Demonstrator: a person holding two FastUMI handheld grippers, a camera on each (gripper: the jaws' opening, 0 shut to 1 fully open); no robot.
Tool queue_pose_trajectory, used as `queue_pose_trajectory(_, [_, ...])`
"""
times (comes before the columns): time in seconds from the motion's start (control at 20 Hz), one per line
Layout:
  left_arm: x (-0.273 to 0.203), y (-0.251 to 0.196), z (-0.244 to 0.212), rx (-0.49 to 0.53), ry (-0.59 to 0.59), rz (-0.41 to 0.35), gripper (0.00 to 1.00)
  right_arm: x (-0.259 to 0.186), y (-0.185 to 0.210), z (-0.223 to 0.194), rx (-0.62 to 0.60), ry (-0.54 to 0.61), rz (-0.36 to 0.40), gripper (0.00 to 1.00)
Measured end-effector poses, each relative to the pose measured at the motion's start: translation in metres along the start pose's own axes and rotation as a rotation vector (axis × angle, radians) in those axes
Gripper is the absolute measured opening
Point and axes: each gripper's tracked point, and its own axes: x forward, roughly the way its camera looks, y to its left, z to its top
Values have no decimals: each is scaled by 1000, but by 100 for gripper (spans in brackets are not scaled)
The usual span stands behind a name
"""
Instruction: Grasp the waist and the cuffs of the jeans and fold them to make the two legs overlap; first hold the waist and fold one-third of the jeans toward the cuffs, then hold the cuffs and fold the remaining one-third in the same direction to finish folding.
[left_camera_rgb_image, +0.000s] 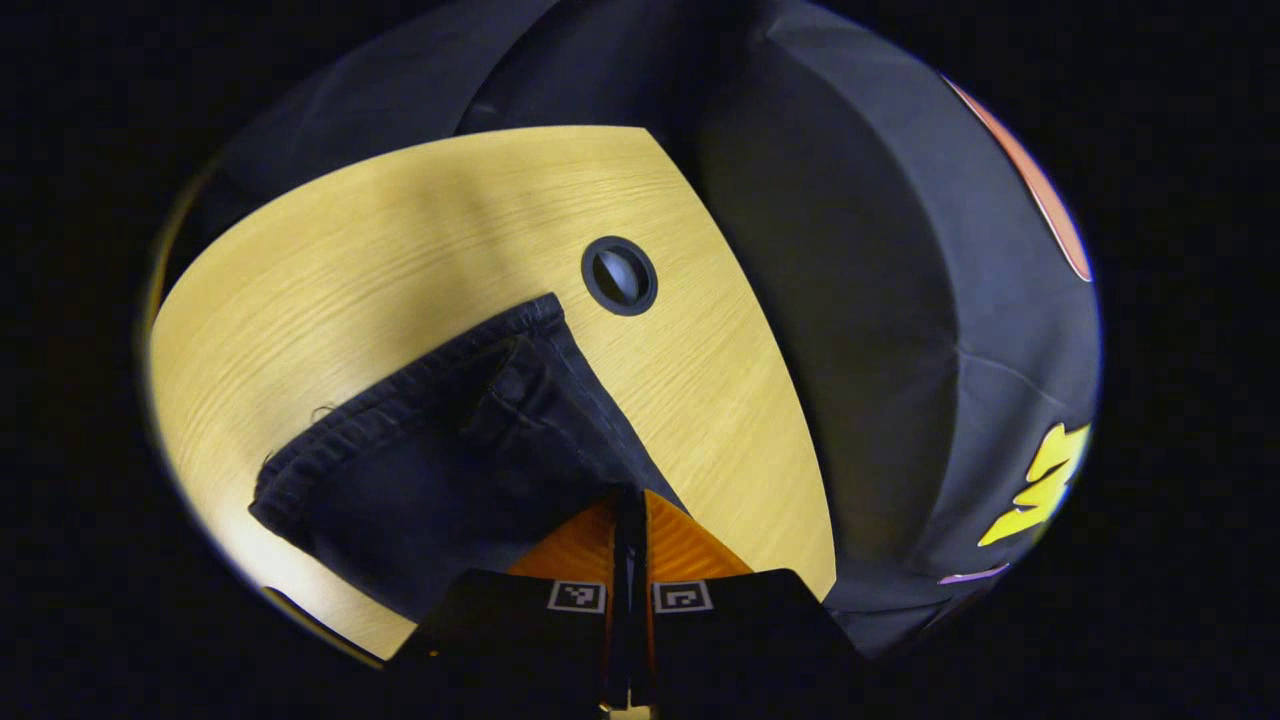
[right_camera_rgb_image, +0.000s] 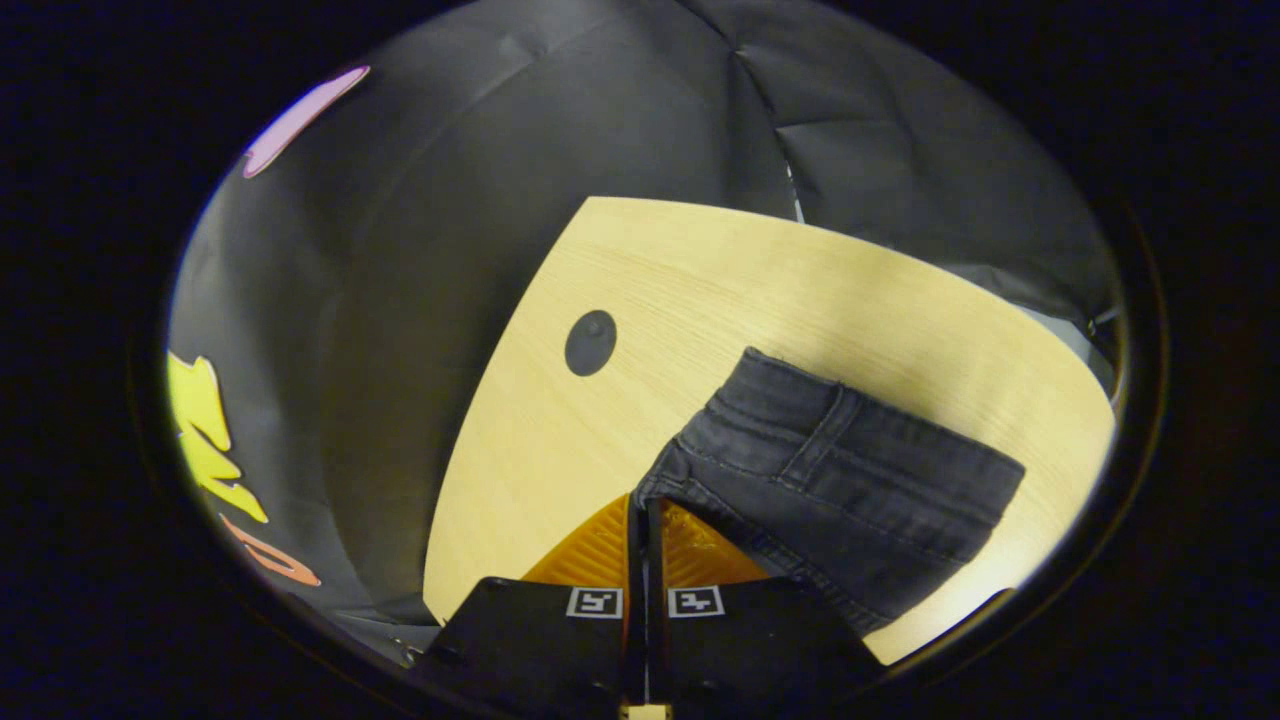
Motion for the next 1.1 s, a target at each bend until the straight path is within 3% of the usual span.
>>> queue_pose_trajectory(0.1, [-4, -3, 1, -16, -10, -20, 5, 5, -2, 0, -20, 8, -9, 1])
queue_pose_trajectory(0.15, [1, -13, 2, -20, -13, -49, 14, 5, -2, -1, -29, 6, -10, 2])
queue_pose_trajectory(0.2, [2, -22, 2, -13, -15, -66, 31, 1, 1, 1, -39, 6, -10, 14])
queue_pose_trajectory(0.25, [0, -29, 1, 2, -23, -69, 47, 0, 4, 0, -48, 6, -4, 18])
queue_pose_trajectory(0.35, [-5, -36, 1, 62, -44, -15, 81, -5, 17, -6, -70, 12, 35, 33])
queue_pose_trajectory(0.45, [-19, -47, 6, 123, -78, 29, 98, -19, 25, -10, -150, -10, 14, 76])
queue_pose_trajectory(0.5, [-30, -61, 8, 144, -97, 14, 99, -28, 29, -10, -219, -31, 9, 98])
queue_pose_trajectory(0.55, [-43, -76, 10, 173, -123, 4, 99, -39, 37, -12, -284, -54, 10, 92])
queue_pose_trajectory(0.7, [-103, -122, 2, 333, -225, -32, 100, -79, 62, -13, -468, -156, 46, 92])
queue_pose_trajectory(0.9, [-190, -178, -10, 621, -467, -78, 99, -188, 98, -2, -738, -476, 110, 92])
queue_pose_trajectory(1.0, [-232, -205, -30, 733, -587, -135, 99, -248, 113, -11, -820, -643, 164, 92])
queue_pose_trajectory(1.05, [-251, -212, -44, 783, -632, -147, 100, -274, 113, -17, -835, -711, 174, 98])
queue_pose_trajectory(1.1, [-267, -216, -55, 838, -692, -154, 98, -296, 113, -25, -848, -761, 191, 98])
